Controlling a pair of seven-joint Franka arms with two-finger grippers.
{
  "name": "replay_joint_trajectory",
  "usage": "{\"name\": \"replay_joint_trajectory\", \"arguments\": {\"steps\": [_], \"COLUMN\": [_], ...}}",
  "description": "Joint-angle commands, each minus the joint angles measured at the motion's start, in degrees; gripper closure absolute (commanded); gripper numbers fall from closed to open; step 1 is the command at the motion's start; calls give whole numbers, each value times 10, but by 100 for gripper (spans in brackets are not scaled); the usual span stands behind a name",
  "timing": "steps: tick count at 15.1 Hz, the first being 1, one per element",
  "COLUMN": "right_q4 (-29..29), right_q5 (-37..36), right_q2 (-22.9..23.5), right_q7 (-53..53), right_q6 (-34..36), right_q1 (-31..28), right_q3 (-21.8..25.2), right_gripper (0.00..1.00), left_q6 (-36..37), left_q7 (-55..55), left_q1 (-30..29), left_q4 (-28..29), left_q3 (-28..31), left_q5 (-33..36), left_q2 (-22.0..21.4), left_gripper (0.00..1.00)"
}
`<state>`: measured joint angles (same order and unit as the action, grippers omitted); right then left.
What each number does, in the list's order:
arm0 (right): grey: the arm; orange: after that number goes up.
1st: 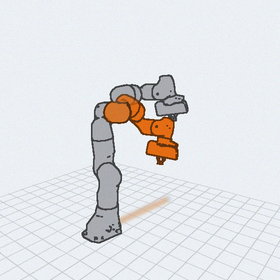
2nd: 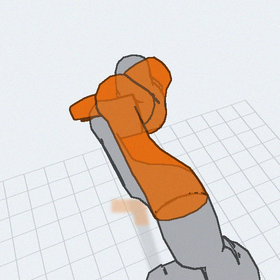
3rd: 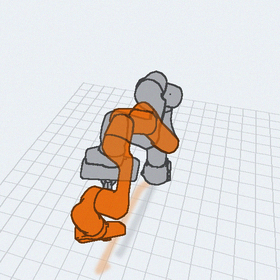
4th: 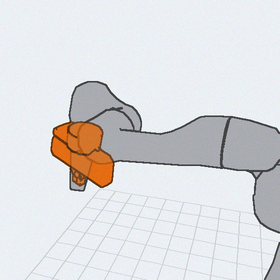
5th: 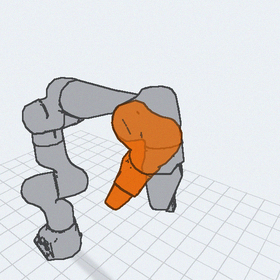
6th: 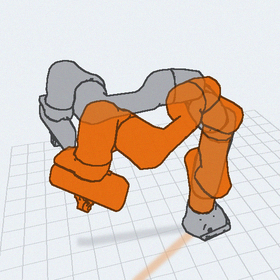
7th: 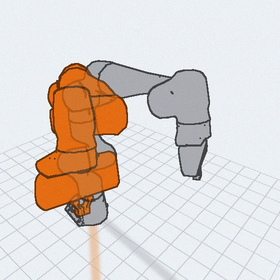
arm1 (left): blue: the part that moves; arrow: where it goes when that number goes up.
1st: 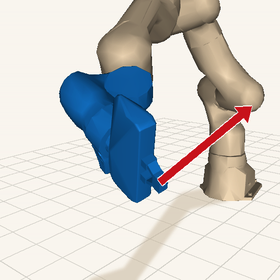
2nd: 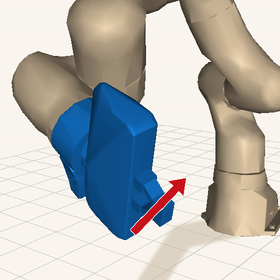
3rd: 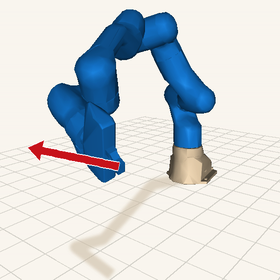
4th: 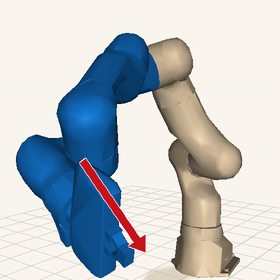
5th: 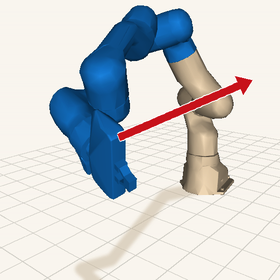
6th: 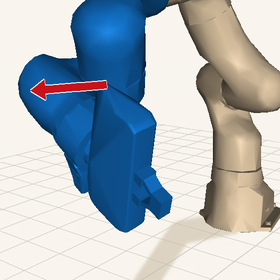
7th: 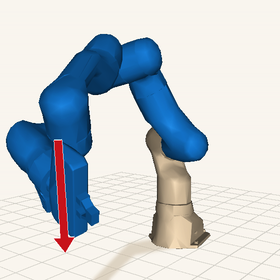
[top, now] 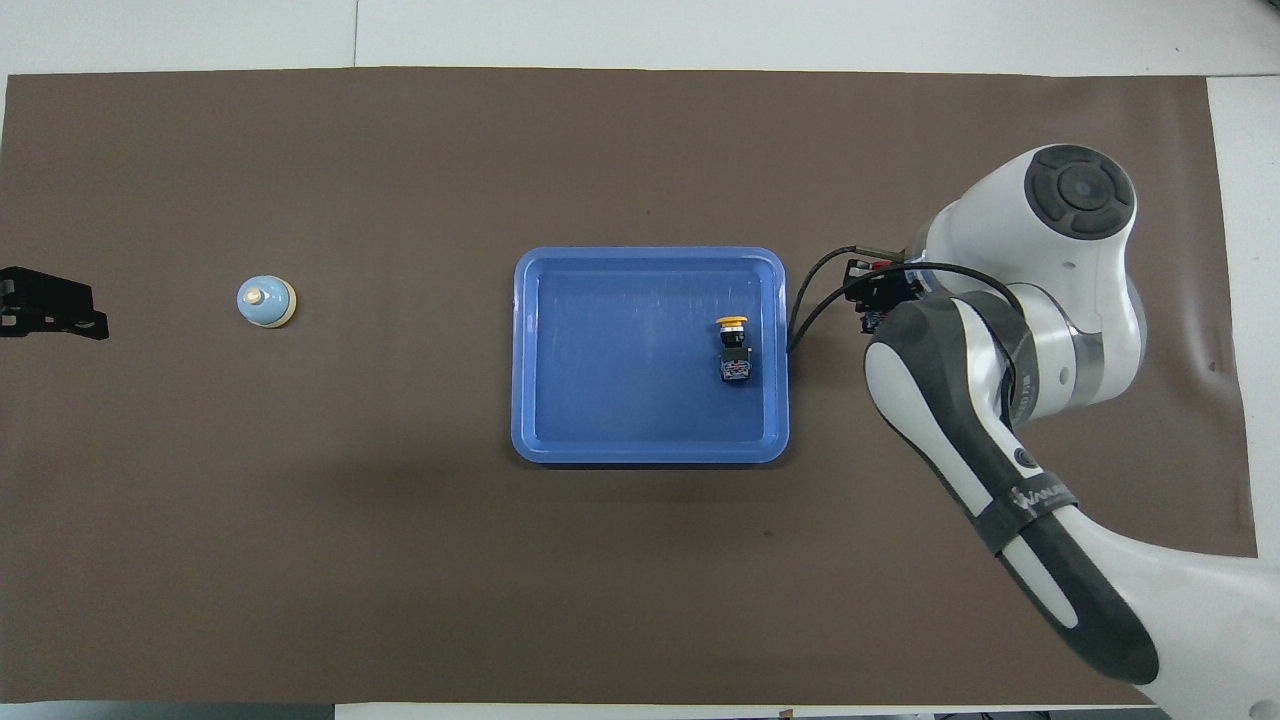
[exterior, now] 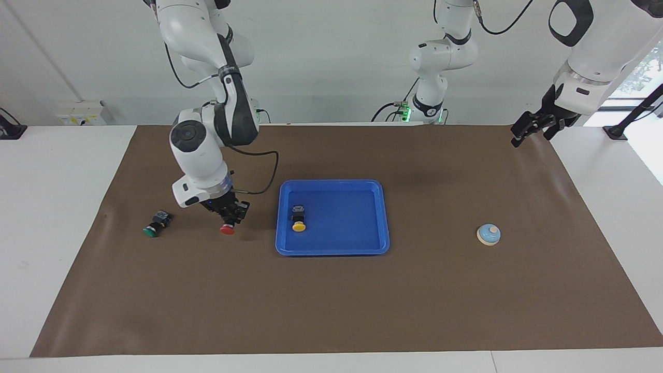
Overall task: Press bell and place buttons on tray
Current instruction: 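Carry the red button into the tray beside the yellow one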
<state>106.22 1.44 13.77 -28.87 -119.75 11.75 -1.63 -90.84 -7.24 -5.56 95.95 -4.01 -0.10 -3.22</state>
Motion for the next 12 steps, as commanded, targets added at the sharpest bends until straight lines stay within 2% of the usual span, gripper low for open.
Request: {"name": "replay_joint_trajectory", "arguments": {"steps": [1, 5, 9, 12], "right_q4": [-35, -35, -36, -32], "right_q5": [14, 44, 45, 41], "right_q2": [9, 13, 56, 85], "right_q7": [-41, -64, -96, -113], "right_q6": [17, 5, -43, -78], "right_q1": [52, 121, 179, 186], "right_q3": [1, 1, 1, 1], "right_gripper": [100, 100, 100, 100], "left_q6": [4, 4, 4, 4], "left_q7": [-5, -5, -5, -5], "left_q1": [0, 0, 0, 0], "left_q4": [13, 13, 13, 13], "left_q3": [1, 1, 1, 1], "left_q5": [4, 4, 4, 4], "left_q2": [-14, -14, -14, -14], "left_gripper": [0, 0, 0, 0]}}
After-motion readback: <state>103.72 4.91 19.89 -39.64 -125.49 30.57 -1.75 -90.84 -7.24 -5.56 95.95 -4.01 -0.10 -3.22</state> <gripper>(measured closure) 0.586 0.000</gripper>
